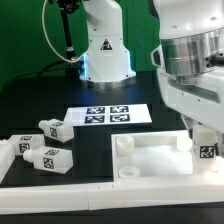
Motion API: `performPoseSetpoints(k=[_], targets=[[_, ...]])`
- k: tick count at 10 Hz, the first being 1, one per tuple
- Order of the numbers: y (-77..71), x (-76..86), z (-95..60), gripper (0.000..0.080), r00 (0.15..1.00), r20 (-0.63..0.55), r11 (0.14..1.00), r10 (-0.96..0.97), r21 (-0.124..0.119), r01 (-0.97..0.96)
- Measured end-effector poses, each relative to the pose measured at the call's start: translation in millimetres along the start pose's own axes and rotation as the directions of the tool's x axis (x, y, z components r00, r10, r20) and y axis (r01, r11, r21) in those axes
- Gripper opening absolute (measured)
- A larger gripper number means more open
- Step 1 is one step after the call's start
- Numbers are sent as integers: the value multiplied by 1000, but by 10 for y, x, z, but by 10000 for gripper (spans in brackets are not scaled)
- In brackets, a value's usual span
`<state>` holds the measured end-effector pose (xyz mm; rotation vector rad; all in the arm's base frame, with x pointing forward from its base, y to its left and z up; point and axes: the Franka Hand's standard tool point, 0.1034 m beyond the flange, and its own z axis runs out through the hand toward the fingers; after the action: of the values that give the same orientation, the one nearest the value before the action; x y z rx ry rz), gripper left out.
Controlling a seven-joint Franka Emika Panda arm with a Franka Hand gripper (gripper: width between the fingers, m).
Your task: Assemble one leg
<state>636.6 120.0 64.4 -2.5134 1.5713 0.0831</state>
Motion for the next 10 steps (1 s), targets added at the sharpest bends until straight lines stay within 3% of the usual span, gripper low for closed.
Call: performPoseSetpoints(k=[1, 3, 4, 5, 7, 8, 9, 10], targets=[[-17, -20, 2, 641, 999, -16, 999, -34, 19, 35], [7, 6, 11, 648, 987, -25, 987, -157, 10, 158], [8, 10, 10, 648, 962, -40, 963, -269, -7, 269], [-6, 2, 1, 648, 886, -62, 888, -460, -43, 458], [7, 72, -11, 648, 655, -45, 656, -754, -104, 748], [-7, 54, 6, 648, 588, -34, 586, -808, -130, 799], [-7, 54, 8, 648, 644, -43, 643, -764, -125, 755], [-2, 68, 8, 523, 643, -43, 642, -765, -128, 756]])
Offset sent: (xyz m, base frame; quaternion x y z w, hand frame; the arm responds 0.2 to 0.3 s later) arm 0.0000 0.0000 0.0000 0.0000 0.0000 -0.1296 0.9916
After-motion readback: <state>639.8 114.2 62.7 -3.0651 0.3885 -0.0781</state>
